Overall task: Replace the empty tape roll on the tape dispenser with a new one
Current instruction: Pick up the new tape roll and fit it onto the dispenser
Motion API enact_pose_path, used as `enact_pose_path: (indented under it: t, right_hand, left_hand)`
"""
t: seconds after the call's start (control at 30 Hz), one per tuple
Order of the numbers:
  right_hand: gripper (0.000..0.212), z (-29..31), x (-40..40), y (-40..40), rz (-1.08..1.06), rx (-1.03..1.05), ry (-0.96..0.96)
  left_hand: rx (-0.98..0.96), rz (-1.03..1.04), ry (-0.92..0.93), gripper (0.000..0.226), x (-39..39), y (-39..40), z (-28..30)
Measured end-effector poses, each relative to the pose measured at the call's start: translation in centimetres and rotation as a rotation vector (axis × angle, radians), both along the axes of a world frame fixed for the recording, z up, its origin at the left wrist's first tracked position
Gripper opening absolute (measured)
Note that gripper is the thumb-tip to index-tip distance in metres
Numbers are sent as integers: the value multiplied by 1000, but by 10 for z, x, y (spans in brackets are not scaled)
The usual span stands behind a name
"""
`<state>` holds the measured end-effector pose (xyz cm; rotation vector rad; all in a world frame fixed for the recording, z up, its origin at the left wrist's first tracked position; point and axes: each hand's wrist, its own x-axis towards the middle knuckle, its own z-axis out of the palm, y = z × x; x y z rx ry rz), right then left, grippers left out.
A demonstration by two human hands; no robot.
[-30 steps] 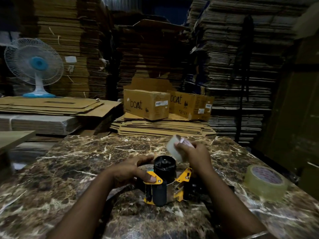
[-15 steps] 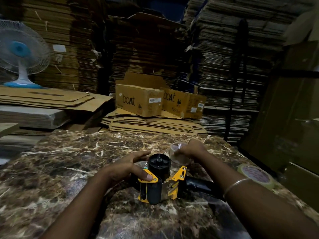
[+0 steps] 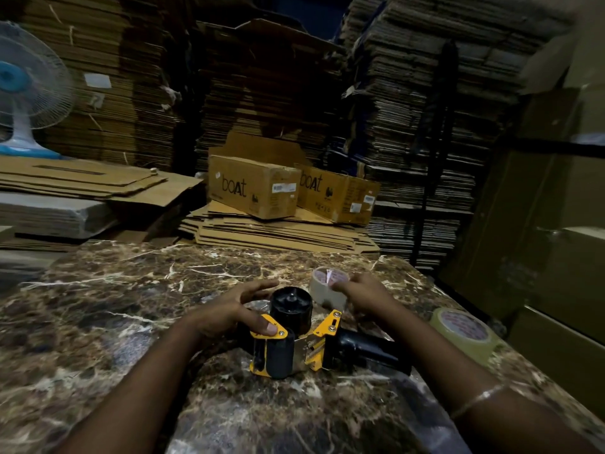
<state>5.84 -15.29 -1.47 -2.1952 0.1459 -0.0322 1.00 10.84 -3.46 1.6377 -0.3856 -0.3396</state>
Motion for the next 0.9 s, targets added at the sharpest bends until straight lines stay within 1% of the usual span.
enact_pose_path:
  t: [0.03, 0.1, 0.23, 0.37, 0.43, 0.47, 0.53, 0.67, 0.7, 0.8, 0.9]
  right_hand:
    - [32, 0, -11, -4, 35, -55, -13]
    - [19, 0, -33, -10, 126, -54, -2]
    - [25, 6, -68, -15, 327, -191, -15]
    - [33, 9, -83, -19, 343, -201, 50]
    - [33, 10, -93, -20, 339, -144, 92]
    - [34, 8, -98, -20, 334, -84, 116]
    - [44, 1, -110, -17, 330, 36, 164]
    - [57, -21, -123, -5, 304, 124, 88]
    - [57, -24, -126, -2, 285, 139, 82]
    - [40, -29, -141, 13, 255, 210, 46]
    - [40, -38, -151, 39, 217, 379, 63]
  left_hand:
    - [3, 0, -4, 106, 0, 0, 0]
    - [23, 2, -13, 105, 3, 1, -2]
    - [30, 43, -11, 90, 6, 3, -3]
    - [64, 86, -49, 90, 1, 2, 4]
    - [90, 105, -81, 89, -1, 0, 7]
    - [97, 108, -85, 86, -2, -1, 8]
    - [94, 109, -84, 74, -2, -3, 9]
    - [83, 153, -94, 56, -1, -6, 10]
    - [82, 169, -102, 54, -1, -7, 10]
    - [132, 244, -176, 54, 0, -11, 12]
    - [163, 307, -233, 49, 0, -17, 12]
